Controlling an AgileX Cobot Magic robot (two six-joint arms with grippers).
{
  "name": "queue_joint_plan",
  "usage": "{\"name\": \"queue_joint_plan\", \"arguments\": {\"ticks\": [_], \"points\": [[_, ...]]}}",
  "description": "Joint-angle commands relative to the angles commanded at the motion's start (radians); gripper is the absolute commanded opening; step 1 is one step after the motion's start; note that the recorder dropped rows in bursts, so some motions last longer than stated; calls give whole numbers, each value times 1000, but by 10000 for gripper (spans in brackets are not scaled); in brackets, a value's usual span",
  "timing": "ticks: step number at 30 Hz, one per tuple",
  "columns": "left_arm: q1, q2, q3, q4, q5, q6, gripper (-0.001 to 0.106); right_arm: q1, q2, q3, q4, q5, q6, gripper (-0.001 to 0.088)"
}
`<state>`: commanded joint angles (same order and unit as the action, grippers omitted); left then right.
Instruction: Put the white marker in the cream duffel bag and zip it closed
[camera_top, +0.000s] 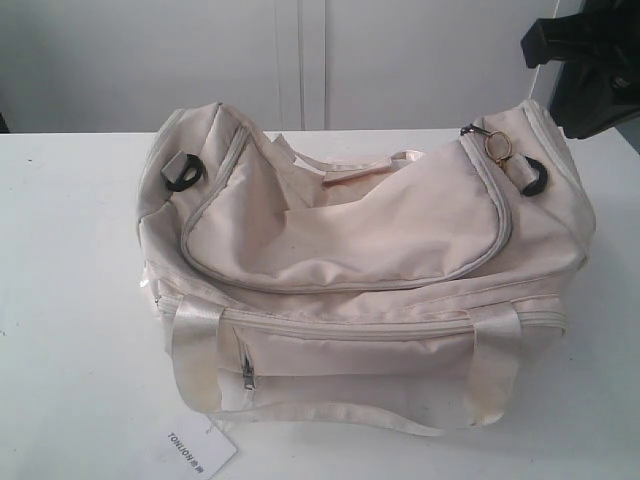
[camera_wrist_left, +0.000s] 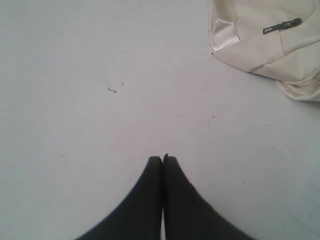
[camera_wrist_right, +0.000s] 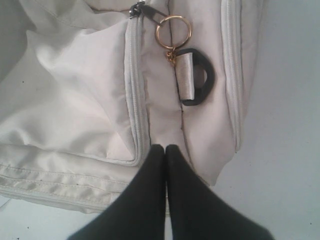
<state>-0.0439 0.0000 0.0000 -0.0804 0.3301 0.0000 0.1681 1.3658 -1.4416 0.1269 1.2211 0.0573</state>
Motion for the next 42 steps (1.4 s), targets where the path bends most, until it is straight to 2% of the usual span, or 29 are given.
{"name": "queue_joint_plan", "arguments": {"ticks": [19,24,28,33,38,42], "points": [[0,0,0,0,0,0,0,0,0,0,-3,0,-12,0],[0,0,0,0,0,0,0,0,0,0,-164,0,-5,0],[0,0,0,0,0,0,0,0,-40,0,-333,0,87,0],[0,0,0,0,0,0,0,0,-158,7,-371,-15,110,0],[0,0,0,0,0,0,0,-3,-270,111,-406,-72,111,0],[0,0,0,0,0,0,0,-50,-351,232,-423,-160,111,0]]}}
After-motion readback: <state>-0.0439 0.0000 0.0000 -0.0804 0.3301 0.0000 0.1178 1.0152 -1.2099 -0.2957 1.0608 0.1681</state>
